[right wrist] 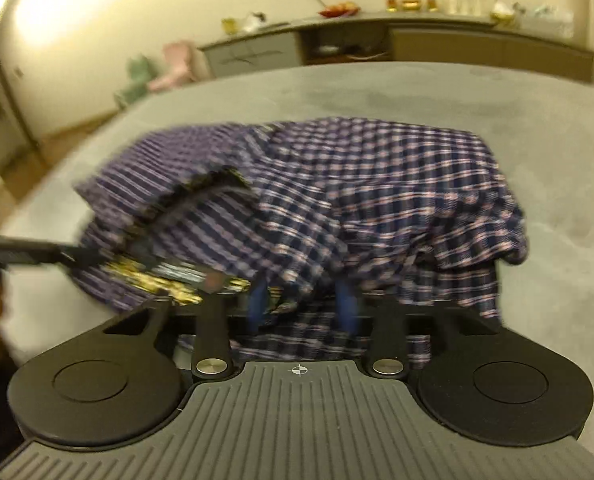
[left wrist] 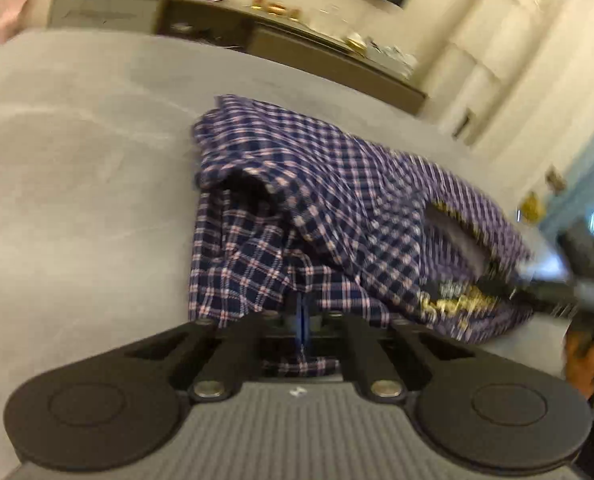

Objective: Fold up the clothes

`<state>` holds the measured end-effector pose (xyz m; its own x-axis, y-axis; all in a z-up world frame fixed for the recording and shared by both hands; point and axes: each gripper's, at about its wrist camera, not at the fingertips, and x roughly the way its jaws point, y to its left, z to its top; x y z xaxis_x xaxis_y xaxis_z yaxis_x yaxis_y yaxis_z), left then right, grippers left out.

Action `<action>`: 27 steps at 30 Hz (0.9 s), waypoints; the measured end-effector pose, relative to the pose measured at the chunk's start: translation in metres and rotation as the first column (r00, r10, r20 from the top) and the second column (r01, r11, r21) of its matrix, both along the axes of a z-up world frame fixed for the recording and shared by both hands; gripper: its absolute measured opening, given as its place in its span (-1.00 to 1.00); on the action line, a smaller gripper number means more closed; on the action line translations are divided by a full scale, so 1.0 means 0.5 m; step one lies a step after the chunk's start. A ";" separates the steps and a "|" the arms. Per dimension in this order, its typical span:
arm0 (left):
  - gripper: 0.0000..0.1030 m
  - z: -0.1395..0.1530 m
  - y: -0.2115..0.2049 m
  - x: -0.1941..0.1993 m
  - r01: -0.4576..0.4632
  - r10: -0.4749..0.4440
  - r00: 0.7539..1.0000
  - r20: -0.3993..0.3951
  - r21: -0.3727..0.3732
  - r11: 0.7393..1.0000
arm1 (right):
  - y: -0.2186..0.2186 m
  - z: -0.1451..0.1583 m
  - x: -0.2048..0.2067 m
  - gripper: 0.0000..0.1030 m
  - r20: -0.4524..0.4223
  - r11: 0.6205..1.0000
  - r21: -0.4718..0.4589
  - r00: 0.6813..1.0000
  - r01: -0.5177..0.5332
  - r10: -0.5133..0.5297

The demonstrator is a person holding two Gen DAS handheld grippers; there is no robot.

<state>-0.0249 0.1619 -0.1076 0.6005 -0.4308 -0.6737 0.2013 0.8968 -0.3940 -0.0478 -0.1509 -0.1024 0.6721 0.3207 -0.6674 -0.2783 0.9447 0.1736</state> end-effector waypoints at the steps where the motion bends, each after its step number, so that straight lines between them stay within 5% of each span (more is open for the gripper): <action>1: -0.91 0.000 0.009 0.004 -0.020 0.020 1.000 -0.012 -0.027 0.999 | -0.005 -0.001 -0.006 -0.76 0.002 1.000 0.007 1.000 0.009 -0.009; 7: -0.91 -0.010 0.020 0.002 -0.018 0.016 0.999 -0.028 -0.049 0.999 | -0.053 0.049 -0.058 -0.95 0.040 0.995 0.100 0.999 0.023 -0.027; 13: -0.77 -0.003 0.040 0.006 -0.029 0.027 0.999 -0.019 -0.080 0.996 | -0.042 0.009 -0.076 -0.95 -0.052 0.996 0.086 0.999 0.012 -0.007; 15: -0.54 0.007 0.044 0.001 -0.036 0.037 0.999 0.009 -0.091 0.995 | -0.052 0.006 -0.074 -0.88 -0.074 0.994 0.112 0.997 0.014 -0.006; 17: -0.44 0.019 0.056 -0.004 -0.056 0.061 0.998 0.035 -0.116 0.992 | -0.074 0.010 -0.079 -0.51 -0.092 0.984 0.175 0.996 0.028 -0.012; 22: -0.21 0.022 0.089 0.010 -0.138 0.144 0.989 0.013 -0.213 0.967 | -0.192 0.018 -0.101 -0.18 -0.135 0.895 0.381 0.972 0.230 -0.193; 27: -0.06 0.027 0.090 0.036 -0.152 0.163 0.987 0.011 -0.299 0.942 | -0.303 -0.002 -0.082 -0.16 -0.258 0.733 0.517 0.897 0.442 -0.359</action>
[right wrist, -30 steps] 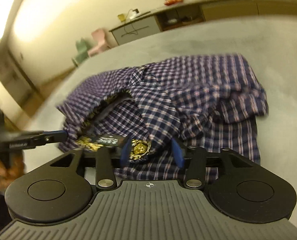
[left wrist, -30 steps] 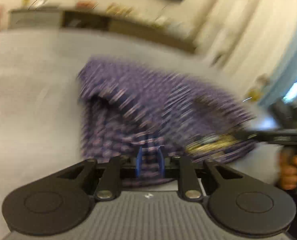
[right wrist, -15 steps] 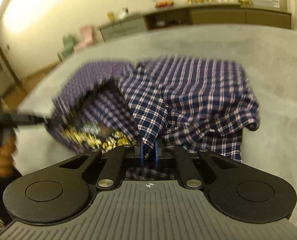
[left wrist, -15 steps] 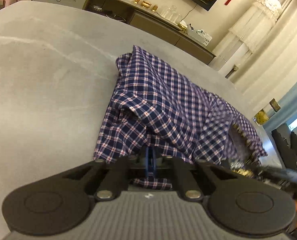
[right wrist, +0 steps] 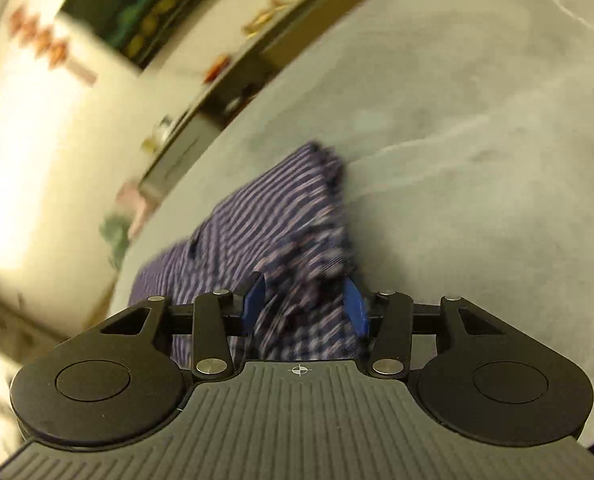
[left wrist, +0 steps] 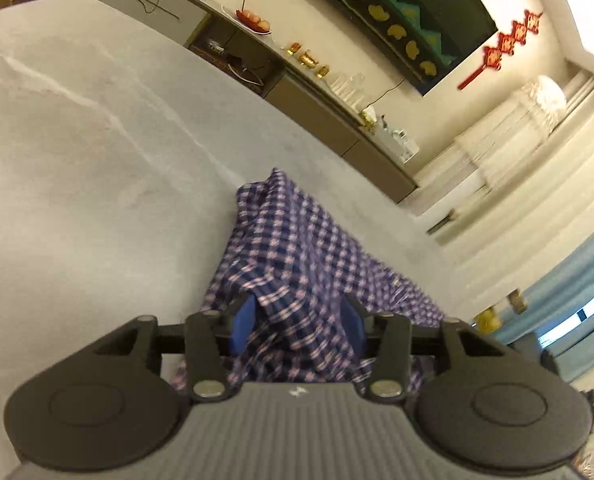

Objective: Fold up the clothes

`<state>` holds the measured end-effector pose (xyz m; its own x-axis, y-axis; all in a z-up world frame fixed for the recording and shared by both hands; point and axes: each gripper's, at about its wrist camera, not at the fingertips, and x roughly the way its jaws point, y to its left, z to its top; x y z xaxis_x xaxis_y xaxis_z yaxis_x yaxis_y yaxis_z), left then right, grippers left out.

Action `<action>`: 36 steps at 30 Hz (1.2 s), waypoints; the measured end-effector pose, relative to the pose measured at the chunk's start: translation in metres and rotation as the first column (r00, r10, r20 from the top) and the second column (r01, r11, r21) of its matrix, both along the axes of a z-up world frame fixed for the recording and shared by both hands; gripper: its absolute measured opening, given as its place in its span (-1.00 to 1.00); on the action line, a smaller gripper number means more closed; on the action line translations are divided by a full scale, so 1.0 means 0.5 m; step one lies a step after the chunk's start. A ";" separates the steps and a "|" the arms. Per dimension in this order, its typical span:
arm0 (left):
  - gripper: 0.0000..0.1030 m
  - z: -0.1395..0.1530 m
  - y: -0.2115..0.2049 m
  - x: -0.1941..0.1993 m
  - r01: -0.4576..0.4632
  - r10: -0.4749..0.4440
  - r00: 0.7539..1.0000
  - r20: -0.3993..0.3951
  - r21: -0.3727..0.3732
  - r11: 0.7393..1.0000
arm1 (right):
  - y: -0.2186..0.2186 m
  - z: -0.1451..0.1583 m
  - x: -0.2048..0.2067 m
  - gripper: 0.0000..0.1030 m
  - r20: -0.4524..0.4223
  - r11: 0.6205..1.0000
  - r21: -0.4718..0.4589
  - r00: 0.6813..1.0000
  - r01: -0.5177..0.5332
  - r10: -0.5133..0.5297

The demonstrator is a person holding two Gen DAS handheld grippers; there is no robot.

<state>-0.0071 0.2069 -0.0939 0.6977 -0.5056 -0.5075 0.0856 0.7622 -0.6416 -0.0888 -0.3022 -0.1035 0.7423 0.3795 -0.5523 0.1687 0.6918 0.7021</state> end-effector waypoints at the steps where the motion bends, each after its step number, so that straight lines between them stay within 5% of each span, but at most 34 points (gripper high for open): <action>1: -0.05 0.001 -0.003 0.004 0.003 -0.003 1.000 0.003 -0.003 1.000 | -0.007 -0.004 0.008 -0.16 -0.007 1.000 0.018 1.000 0.018 -0.018; 3: -0.04 0.000 -0.011 0.014 0.006 -0.006 1.000 0.003 0.005 1.000 | -0.015 -0.013 0.025 -0.24 -0.019 0.998 0.049 0.999 0.044 -0.043; 5: -0.14 -0.002 -0.020 0.028 0.004 -0.004 1.000 -0.004 0.034 0.999 | -0.011 -0.023 0.040 -0.89 -0.033 0.997 0.065 0.999 0.035 -0.033; 7: -0.87 -0.005 -0.013 0.031 -0.026 0.026 1.000 -0.014 0.048 0.999 | -0.003 -0.018 0.034 -0.99 -0.012 0.998 0.044 0.999 0.040 -0.039; 9: -0.99 -0.006 0.001 0.030 -0.059 0.060 0.998 -0.020 0.046 0.997 | 0.002 -0.004 0.021 -1.00 0.026 0.999 0.019 0.999 0.045 -0.046; 13: -0.99 -0.025 0.029 0.027 -0.067 0.069 0.994 -0.082 0.017 0.998 | -0.013 0.007 -0.011 -1.00 0.027 0.998 -0.025 0.998 0.053 -0.052; 19: -0.99 -0.030 0.024 0.021 -0.090 0.104 0.989 -0.106 0.128 0.988 | -0.019 -0.028 0.006 -1.00 -0.080 0.999 -0.028 0.996 0.030 -0.033; 22: -0.98 0.004 0.031 -0.003 -0.164 0.169 0.986 -0.006 0.192 0.967 | -0.018 0.005 -0.007 -0.65 -0.064 0.986 -0.158 0.996 0.058 -0.069; 25: -0.87 0.058 0.000 -0.040 -0.161 0.123 0.977 0.172 0.224 0.961 | 0.014 0.074 -0.047 -0.57 0.079 0.894 -0.421 0.988 0.152 -0.131; 28: -0.66 0.074 -0.056 -0.045 -0.003 -0.044 0.971 0.236 0.196 0.981 | 0.080 0.116 -0.030 -0.57 0.157 0.890 -0.456 0.985 0.008 0.071; 31: -0.66 0.025 -0.108 -0.015 0.157 -0.179 0.981 0.070 0.237 0.959 | 0.158 0.102 0.017 -0.62 0.112 0.850 -0.488 0.952 -0.196 0.284; 33: -0.92 -0.012 -0.111 -0.002 0.160 -0.155 0.987 -0.043 0.303 0.939 | 0.165 0.065 0.033 -0.61 0.031 0.821 -0.514 0.952 -0.247 0.306; 36: -0.93 -0.022 -0.082 -0.004 0.146 -0.132 0.989 -0.072 0.272 0.951 | 0.152 0.025 0.036 -0.76 -0.078 0.794 -0.528 0.948 -0.301 0.307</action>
<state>-0.0092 0.1660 -0.1048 0.5992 -0.4312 -0.6745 0.1754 0.8928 -0.4149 -0.0710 -0.2263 -0.0912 0.6456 0.2400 -0.7250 -0.1187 0.9693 0.2152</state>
